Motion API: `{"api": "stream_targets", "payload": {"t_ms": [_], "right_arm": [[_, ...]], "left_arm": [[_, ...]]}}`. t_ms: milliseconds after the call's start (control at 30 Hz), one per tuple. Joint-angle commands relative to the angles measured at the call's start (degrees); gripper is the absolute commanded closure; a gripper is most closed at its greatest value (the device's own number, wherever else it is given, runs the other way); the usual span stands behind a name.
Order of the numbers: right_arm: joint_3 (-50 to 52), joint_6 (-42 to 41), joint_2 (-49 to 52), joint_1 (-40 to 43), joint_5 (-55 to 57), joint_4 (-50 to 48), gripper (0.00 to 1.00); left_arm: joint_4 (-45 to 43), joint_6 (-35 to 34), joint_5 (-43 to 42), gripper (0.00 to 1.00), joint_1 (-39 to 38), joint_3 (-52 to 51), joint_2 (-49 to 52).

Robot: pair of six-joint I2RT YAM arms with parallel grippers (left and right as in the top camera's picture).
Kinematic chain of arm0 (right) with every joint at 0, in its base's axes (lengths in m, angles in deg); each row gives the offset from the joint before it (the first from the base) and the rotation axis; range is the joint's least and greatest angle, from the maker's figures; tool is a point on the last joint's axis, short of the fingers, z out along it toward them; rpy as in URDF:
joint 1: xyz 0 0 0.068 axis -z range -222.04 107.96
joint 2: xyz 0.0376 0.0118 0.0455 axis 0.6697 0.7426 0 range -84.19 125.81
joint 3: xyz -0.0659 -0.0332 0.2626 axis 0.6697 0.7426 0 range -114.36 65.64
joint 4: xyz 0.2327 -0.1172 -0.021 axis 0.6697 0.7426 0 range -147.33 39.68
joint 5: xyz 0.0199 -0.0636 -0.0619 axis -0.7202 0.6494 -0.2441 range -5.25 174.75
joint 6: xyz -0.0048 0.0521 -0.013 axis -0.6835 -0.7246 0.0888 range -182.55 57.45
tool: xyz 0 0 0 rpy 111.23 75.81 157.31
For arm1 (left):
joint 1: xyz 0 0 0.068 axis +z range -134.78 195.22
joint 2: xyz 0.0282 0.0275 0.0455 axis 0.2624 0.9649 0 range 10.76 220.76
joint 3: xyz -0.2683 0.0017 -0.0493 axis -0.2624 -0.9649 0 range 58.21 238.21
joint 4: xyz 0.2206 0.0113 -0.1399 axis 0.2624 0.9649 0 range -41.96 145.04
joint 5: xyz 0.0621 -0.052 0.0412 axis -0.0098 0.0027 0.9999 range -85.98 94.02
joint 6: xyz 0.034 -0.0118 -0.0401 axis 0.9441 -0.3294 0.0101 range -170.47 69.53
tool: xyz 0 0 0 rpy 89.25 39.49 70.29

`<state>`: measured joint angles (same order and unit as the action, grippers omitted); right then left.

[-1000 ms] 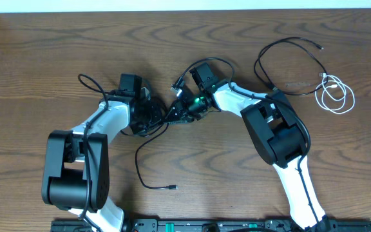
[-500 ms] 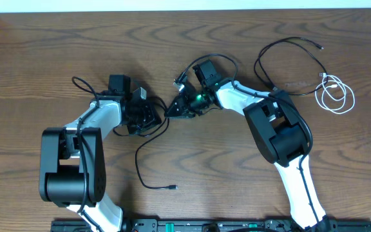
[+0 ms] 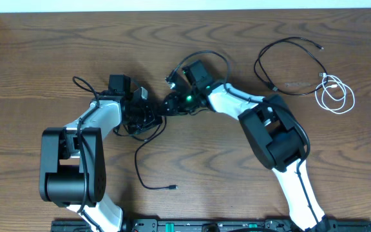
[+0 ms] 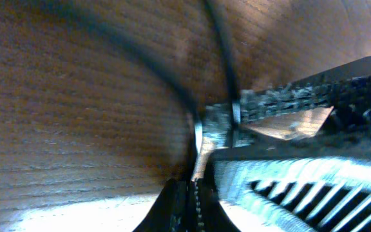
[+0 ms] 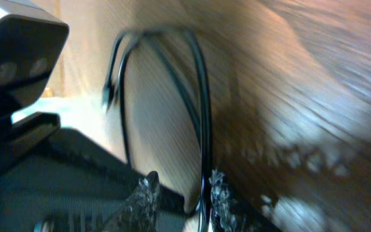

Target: Untangle cables

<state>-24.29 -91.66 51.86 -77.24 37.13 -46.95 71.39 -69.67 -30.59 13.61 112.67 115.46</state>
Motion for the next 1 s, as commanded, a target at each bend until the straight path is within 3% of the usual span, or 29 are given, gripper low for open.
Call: {"api": "stream_targets", "payload": {"t_ms": [0,67,167,300,433,567,700,800,967], "right_arm": [[2.73,2.05,4.76,-2.93,21.40,1.51,0.74],[2.73,2.43,4.76,-3.65,23.63,1.25,0.80],[2.69,2.43,4.74,-3.85,23.69,0.96,0.98],[2.62,2.38,4.26,-2.73,23.58,1.36,0.99],[2.60,2.38,2.78,-1.03,23.28,2.97,0.99],[2.60,4.68,-0.57,0.11,24.00,6.05,0.99],[2.60,9.94,-3.61,-0.20,25.20,8.37,0.99],[2.60,12.37,-4.24,-1.29,25.22,8.72,0.91],[2.62,15.72,-4.13,-4.46,30.84,8.87,0.67]], "left_arm": [[0.13,1.22,-0.94,0.93,0.20,-0.44,0.85],[0.15,1.20,-0.94,0.92,0.20,-0.44,0.85],[0.20,1.20,-1.07,0.92,0.24,-0.44,0.70],[0.44,4.11,-6.12,0.93,1.55,-0.44,-1.88],[2.34,8.35,-5.88,0.93,3.91,-0.44,-6.86],[4.61,8.37,3.89,0.93,5.86,-0.44,-11.15],[5.22,3.43,13.31,0.92,6.10,-0.61,-11.47],[5.81,-0.31,18.32,0.92,6.03,-0.90,-10.40],[5.99,-1.53,19.04,0.83,6.03,-0.98,-7.61]]}}
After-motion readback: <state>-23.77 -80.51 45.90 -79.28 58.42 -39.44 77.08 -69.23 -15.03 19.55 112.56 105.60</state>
